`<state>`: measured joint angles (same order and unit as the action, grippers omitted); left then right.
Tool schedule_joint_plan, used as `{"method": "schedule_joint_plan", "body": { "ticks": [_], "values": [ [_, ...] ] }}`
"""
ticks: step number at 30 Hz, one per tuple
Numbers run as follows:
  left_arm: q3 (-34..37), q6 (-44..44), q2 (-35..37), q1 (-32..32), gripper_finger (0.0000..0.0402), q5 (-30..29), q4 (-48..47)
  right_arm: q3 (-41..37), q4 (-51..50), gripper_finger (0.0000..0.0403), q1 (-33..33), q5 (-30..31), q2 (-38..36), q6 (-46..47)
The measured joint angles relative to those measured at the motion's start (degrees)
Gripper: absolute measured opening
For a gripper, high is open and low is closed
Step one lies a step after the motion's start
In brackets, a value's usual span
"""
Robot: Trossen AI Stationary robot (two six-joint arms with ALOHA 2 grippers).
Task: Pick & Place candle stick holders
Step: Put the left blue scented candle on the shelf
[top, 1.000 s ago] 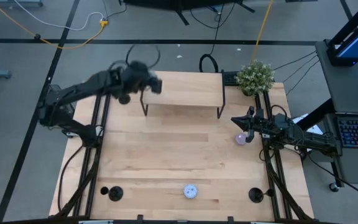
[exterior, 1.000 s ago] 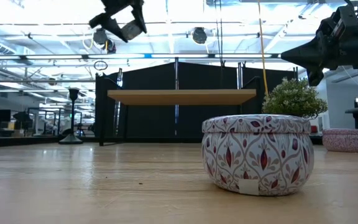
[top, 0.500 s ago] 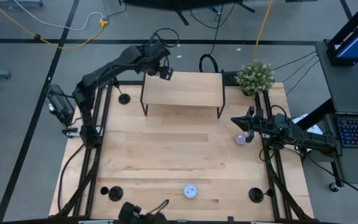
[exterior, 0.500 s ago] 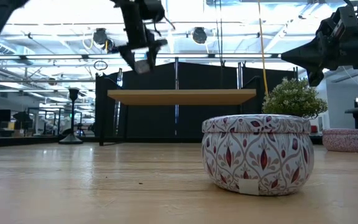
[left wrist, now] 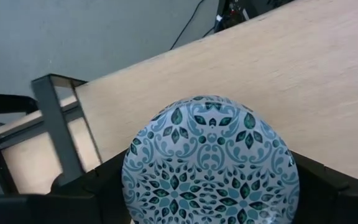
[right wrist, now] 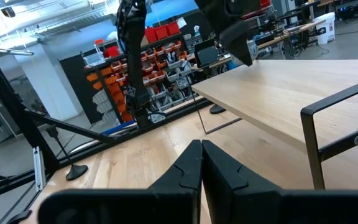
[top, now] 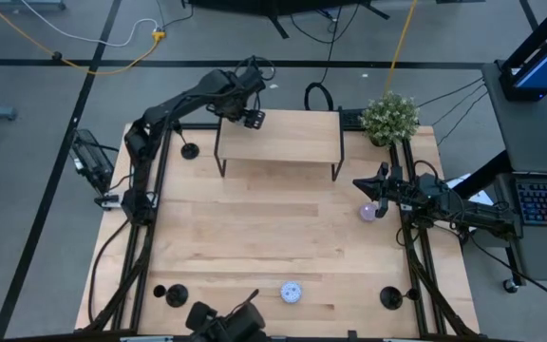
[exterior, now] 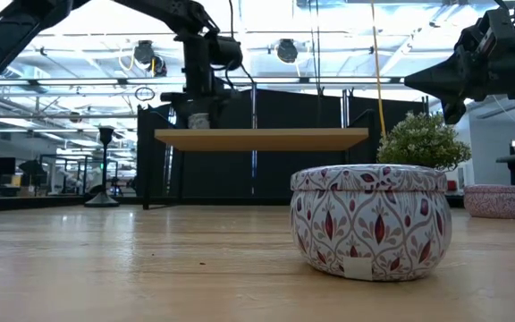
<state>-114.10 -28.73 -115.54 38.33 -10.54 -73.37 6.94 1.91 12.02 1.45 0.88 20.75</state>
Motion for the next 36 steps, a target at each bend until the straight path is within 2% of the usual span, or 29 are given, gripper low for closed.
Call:
{"method": "schedule_joint_plan", "body": {
  "ticks": [8, 15, 20, 26, 30, 36],
  "values": [
    [0.0, 0.1, -1.6, 0.7, 0.0321, -1.3, -0.1, 0.0, 0.0, 0.0, 0.0, 0.0, 0.0, 0.0],
    [-0.2, 1.4, -2.1, 1.2, 0.0302, -1.5, 0.2, 0.0, 0.0, 0.0, 0.0, 0.0, 0.0, 0.0],
    [-0.1, 1.8, -2.1, 1.4, 0.033, -1.5, 0.0, 0.0, 0.0, 0.0, 0.0, 0.0, 0.0, 0.0],
    [-0.1, 3.1, -2.1, 1.5, 0.0359, 0.3, -1.5, 0.0, 0.0, 0.0, 0.0, 0.0, 0.0, 0.0],
    [-0.1, 3.4, -2.1, 1.5, 0.0361, 0.6, -2.0, 0.0, 0.0, 0.0, 0.0, 0.0, 0.0, 0.0],
    [0.1, 4.1, -1.2, 1.9, 0.0362, 4.3, -2.9, 0.0, 0.0, 0.0, 0.0, 0.0, 0.0, 0.0]
  ]
}}
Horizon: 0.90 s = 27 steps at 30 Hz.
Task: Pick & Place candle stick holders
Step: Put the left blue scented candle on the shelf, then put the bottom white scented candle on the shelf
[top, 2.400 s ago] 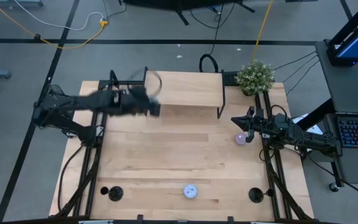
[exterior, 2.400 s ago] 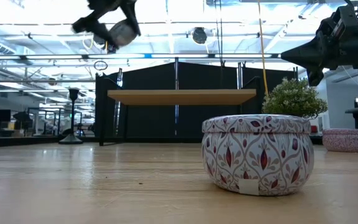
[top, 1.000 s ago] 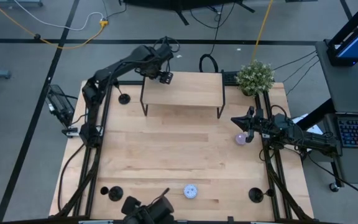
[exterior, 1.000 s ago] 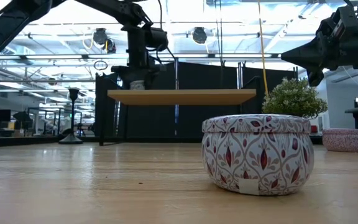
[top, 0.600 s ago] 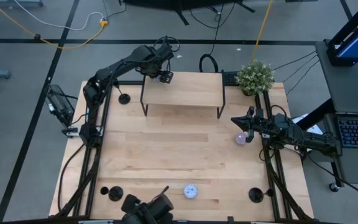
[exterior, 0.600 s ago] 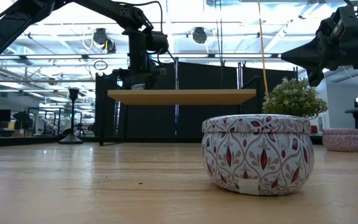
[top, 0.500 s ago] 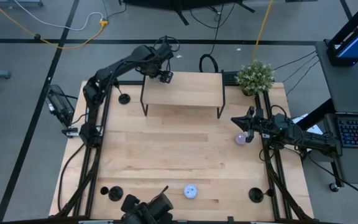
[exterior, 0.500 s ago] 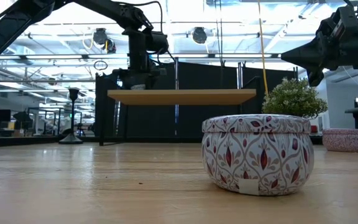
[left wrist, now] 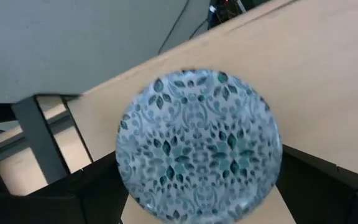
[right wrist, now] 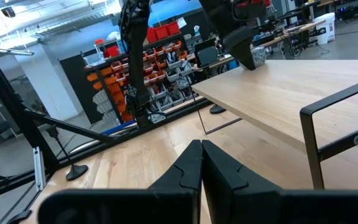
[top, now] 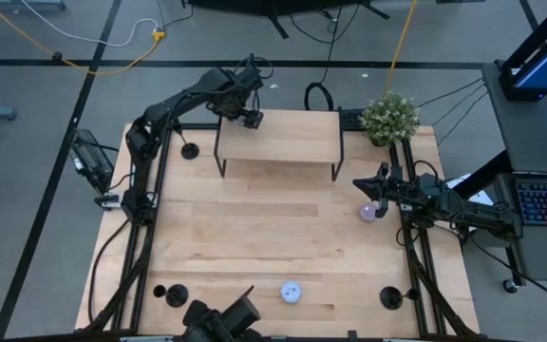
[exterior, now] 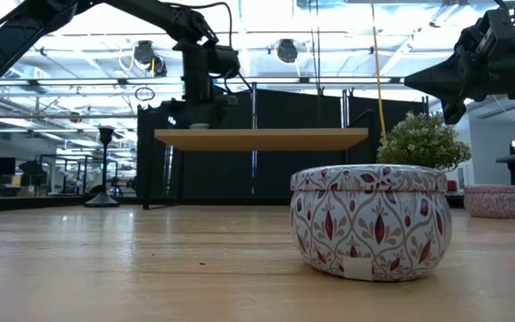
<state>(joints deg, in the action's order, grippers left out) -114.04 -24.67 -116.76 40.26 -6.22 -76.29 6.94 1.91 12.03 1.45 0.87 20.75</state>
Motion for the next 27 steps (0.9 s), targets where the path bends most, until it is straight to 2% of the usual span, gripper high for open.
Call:
{"method": "schedule_joint_plan", "body": {
  "ticks": [9, 14, 17, 21, 27],
  "values": [
    [0.1, -2.5, 5.5, 0.3, 0.0363, 0.6, -3.5, 0.0, 0.0, 0.0, 0.0, 0.0, 0.0, 0.0],
    [0.1, -5.9, 10.9, -2.1, 0.0363, 4.8, -4.2, 0.0, 0.0, 0.0, 0.0, 0.0, 0.0, 0.0],
    [0.1, -5.3, 14.0, -6.8, 0.0363, 5.7, -4.2, 0.0, 0.0, 0.0, 0.0, 0.0, 0.0, 0.0],
    [0.1, -5.0, 16.9, -15.4, 0.0363, 4.0, -4.4, 0.0, 0.0, 0.0, 0.0, 0.0, 0.0, 0.0],
    [0.0, -6.1, 18.2, -28.4, 0.0363, 3.2, -4.5, 0.0, 0.0, 0.0, 0.0, 0.0, 0.0, 0.0]
  ]
}}
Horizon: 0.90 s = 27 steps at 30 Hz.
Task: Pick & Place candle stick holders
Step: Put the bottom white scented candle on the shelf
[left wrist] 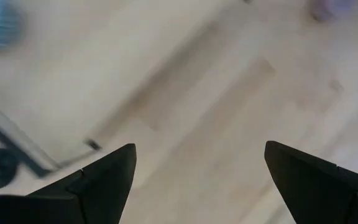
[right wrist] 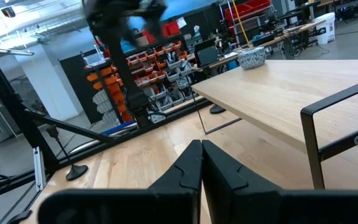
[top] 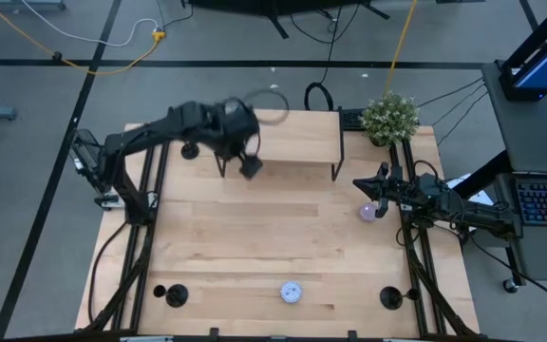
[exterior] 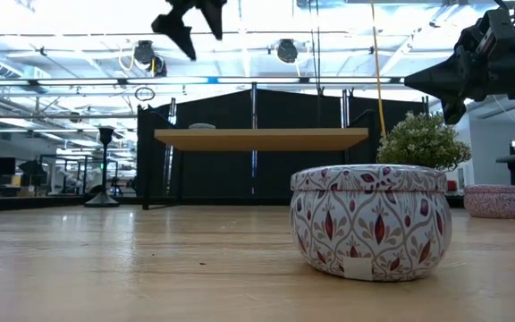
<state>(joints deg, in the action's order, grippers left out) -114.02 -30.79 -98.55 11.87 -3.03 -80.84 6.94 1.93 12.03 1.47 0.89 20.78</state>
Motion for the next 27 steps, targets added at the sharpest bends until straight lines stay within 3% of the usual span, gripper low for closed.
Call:
{"method": "schedule_joint_plan", "body": {
  "ticks": [13, 20, 27],
  "values": [
    [-0.1, -6.2, -1.9, -19.1, 0.0363, -0.1, 5.2, 0.0, 0.0, 0.0, 0.0, 0.0, 0.0, 0.0],
    [-0.1, -5.0, -5.0, -24.9, 0.0363, -0.1, 13.7, 0.0, 0.0, 0.0, 0.0, 0.0, 0.0, 0.0],
    [-0.1, -9.3, -9.2, -28.0, 0.0363, -0.1, 18.3, 0.0, 0.1, 0.0, 0.0, 0.0, 0.0, 0.0]
  ]
}}
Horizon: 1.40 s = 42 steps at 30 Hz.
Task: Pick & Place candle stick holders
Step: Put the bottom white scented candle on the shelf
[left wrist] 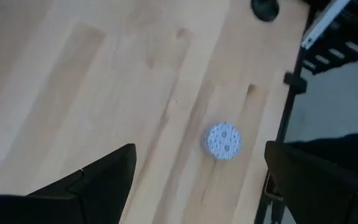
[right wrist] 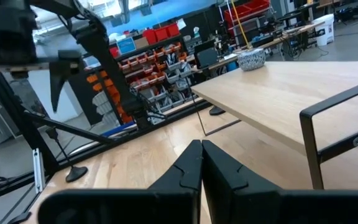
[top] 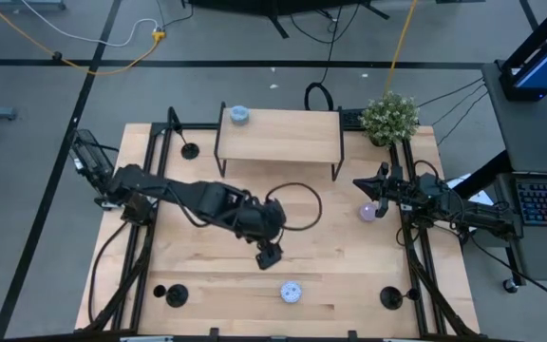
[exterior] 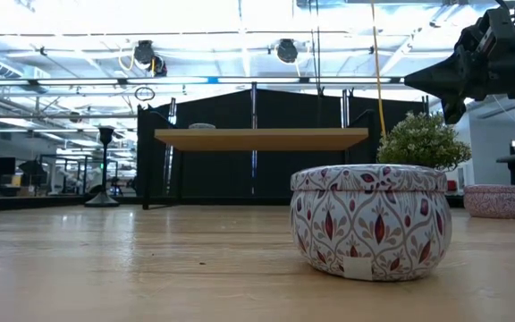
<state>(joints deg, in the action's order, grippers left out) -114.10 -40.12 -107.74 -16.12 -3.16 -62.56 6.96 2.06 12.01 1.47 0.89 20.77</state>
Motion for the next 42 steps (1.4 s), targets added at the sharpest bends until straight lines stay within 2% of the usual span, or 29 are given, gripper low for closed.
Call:
{"method": "schedule_joint_plan", "body": {
  "ticks": [5, 11, 16, 25, 30, 42],
  "values": [
    [0.0, -7.6, -3.9, -1.5, 0.0365, -0.7, 3.0, 0.0, -0.2, 0.0, 0.0, 0.0, 0.0, 0.0],
    [0.0, -17.3, -9.3, -4.2, 0.0397, 1.3, 4.3, 0.0, -0.1, 0.0, 0.0, 0.2, 0.1, -0.5],
    [0.0, -24.0, -13.0, -6.0, 0.0396, 4.7, 8.8, 0.0, -0.1, 0.0, 0.0, 0.2, 0.1, -0.6],
    [0.0, -37.1, -17.8, -8.3, 0.0391, 4.5, 14.2, 0.0, -0.1, 0.0, 0.0, 0.0, 0.1, -0.5],
    [0.0, -39.9, -19.3, -8.5, 0.0391, 1.9, 16.2, 0.0, -0.1, 0.0, 0.0, 0.0, 0.1, -0.5],
    [0.0, -40.6, -22.1, -8.3, 0.039, 1.6, 16.2, -0.1, -0.1, 0.0, 0.0, 0.1, 0.0, -0.5]
  ]
}}
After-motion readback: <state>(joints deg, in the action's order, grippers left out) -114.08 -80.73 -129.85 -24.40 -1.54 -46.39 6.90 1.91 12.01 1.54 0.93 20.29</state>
